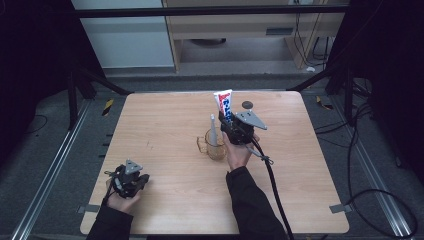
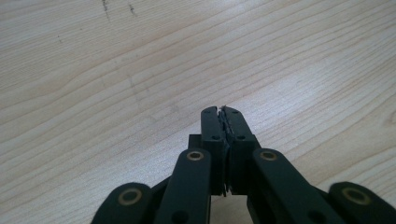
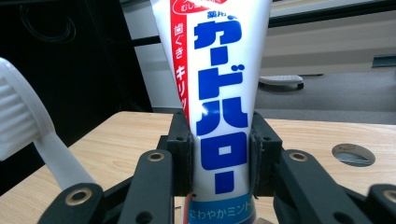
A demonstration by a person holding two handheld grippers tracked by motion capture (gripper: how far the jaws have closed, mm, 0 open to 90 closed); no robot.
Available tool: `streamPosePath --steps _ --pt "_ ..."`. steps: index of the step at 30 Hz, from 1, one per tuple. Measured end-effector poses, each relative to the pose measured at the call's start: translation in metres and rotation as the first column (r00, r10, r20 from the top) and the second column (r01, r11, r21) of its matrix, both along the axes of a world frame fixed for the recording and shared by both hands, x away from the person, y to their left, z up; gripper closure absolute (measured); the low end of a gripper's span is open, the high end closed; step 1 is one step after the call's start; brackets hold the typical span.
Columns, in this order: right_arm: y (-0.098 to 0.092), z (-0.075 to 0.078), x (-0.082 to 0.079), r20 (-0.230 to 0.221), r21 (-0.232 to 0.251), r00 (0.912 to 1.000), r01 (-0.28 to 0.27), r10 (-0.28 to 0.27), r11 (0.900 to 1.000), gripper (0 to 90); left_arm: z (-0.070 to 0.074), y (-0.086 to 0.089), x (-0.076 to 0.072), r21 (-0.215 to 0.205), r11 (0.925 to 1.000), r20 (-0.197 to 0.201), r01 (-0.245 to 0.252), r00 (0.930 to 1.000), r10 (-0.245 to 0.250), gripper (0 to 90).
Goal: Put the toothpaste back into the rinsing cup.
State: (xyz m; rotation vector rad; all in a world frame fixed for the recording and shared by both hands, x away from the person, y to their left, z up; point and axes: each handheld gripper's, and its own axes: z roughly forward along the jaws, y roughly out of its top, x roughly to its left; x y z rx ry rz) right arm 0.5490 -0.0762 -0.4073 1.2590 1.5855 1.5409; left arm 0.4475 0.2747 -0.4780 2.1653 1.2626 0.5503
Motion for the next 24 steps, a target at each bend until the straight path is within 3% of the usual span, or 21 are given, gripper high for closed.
streamPosePath --steps 24 --pt "0.012 -0.02 0.009 -0.036 0.011 0.9988 -0.034 0.034 0.999 66.8 0.0 0.001 0.001 -0.003 1.0 -0.002 -0.001 1.0 0.001 88.0"
